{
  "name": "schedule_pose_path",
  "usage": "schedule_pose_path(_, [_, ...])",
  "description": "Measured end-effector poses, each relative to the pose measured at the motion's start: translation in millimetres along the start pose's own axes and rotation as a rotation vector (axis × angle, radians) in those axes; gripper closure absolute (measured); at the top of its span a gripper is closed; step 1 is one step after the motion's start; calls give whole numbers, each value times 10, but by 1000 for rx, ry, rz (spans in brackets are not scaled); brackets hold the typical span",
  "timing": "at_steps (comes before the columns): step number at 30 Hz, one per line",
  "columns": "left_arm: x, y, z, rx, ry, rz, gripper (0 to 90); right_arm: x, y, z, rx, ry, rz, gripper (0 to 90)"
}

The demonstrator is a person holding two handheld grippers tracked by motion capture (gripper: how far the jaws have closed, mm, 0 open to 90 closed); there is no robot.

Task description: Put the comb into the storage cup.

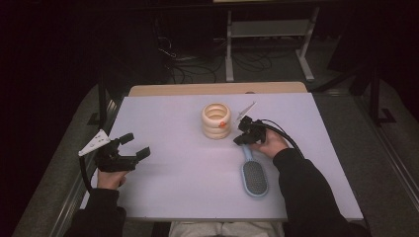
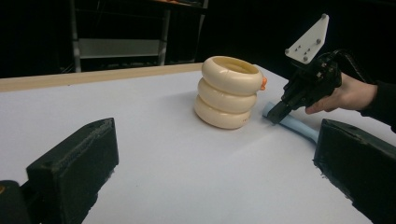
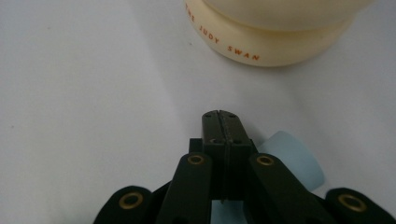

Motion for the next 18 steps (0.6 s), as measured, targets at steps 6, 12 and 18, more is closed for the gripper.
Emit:
schedule_pose_path(6, [-1,0,0,0,-1,0,0,-53,43,44,-4,8,-13,887])
schedule_pose_path(12, [-7,2,-1,3,2,-2,0,-92,105,82,-10,10,-24,887])
schedule_pose_path(18, [-6,3,0,5,2,-2,0,-132,173,115,-12,15,-35,887])
Point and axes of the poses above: each handheld gripper's, and its own axes: z roughly backward along the jaws, y roughly out of its underside, x roughly to its left, the point moved 5 cm from there along -z, roughly forward along the jaws, and after that the axes turned 10 degrees about -z, right-handed, at the moved point
